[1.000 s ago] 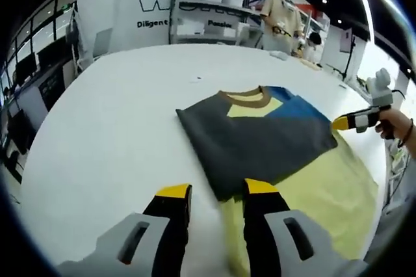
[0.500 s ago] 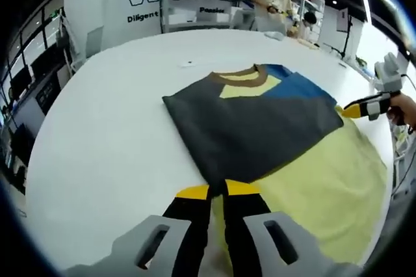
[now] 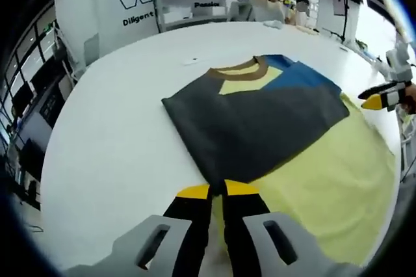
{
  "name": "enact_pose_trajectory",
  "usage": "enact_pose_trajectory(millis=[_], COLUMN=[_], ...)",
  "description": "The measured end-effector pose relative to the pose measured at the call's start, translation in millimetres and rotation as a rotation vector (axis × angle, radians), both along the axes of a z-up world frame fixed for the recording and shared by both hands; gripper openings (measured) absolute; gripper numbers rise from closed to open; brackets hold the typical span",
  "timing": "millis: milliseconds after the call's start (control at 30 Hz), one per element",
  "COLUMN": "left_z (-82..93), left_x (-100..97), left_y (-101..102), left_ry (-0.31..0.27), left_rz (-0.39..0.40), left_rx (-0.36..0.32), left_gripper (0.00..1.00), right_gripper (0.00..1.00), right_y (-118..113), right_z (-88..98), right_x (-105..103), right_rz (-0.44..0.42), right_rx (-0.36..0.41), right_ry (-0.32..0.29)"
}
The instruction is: Fold the garment on the visible template until the final outline fits inside the template.
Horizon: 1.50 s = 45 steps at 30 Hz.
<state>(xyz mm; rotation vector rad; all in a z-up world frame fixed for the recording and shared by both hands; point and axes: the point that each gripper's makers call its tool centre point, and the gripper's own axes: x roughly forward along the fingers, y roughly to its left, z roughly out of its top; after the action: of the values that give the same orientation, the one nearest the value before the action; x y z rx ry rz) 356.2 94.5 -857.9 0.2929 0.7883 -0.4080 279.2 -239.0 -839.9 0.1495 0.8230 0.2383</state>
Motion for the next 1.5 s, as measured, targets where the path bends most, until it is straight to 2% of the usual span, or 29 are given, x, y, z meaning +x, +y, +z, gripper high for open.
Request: enact_pose_trajectory(millis=[100,267,467,533,633,767,833,933,1133,1233,1333,1433,1500], left_z=[0.0,-0.7,-0.8,0.1,6.1,8.7,10.1,19.5,30.1,32.8,37.8,44.0,44.8], left_x=[0.5,0.7,0.0,-0.4,-0.4,-4.6,-9.3,-17.0,-36.7,-45.0,-55.7,-66.5,-74.4], left_y=[8.1,22.9,26.4,25.9,25.8,27.5,27.7,21.0,16.9,13.3,9.4,10.0,9.3], left_ry=[-0.012,-0.006,0.003,-0.007,-0.017,0.000,0.014,0.000,0.009,0.021,0.025,0.003,0.017], left_rz=[-0.020,0.007,0.032,0.021,0.032,0.054,0.067,0.066,0.054,0.051,0.043,0.031,0.027], left_rx=[0.018,0.017,0.003,0.024,0.006,-0.030,-0.055,-0.110,-0.111,-0.127,-0.133,-0.117,-0.114], left_gripper=[0.11,0.11,0.14,0.17,0.27,0.34,0.40,0.48,0.68,0.77,0.86,0.94,0.99], right_gripper=[0.69,0.72,0.73,0.74,0.76,0.80,0.86,0.91,0.99,0.99,0.99,0.99,0.99], right_y=[4.4,15.6,23.7,23.9,26.8,32.6,39.1,45.5,61.2,66.0,68.2,71.2,72.6], right_z=[2.0,7.5,5.5,5.4,8.0,11.4,11.4,11.9,15.8,16.9,15.0,12.6,10.3], right_x=[-2.9,-8.8,-11.9,-12.5,-14.1,-18.4,-24.4,-30.0,-47.9,-54.2,-63.6,-74.0,-81.0], right_rz=[0.017,0.063,0.090,0.096,0.109,0.146,0.173,0.212,0.263,0.281,0.306,0.326,0.341], right_rx=[0.014,0.023,0.023,0.014,0.015,-0.001,-0.002,0.001,0.012,0.028,0.008,0.004,-0.005], right_ry=[0.003,-0.004,0.005,0.005,0.002,-0.008,-0.004,-0.007,0.001,0.007,0.018,0.029,0.039])
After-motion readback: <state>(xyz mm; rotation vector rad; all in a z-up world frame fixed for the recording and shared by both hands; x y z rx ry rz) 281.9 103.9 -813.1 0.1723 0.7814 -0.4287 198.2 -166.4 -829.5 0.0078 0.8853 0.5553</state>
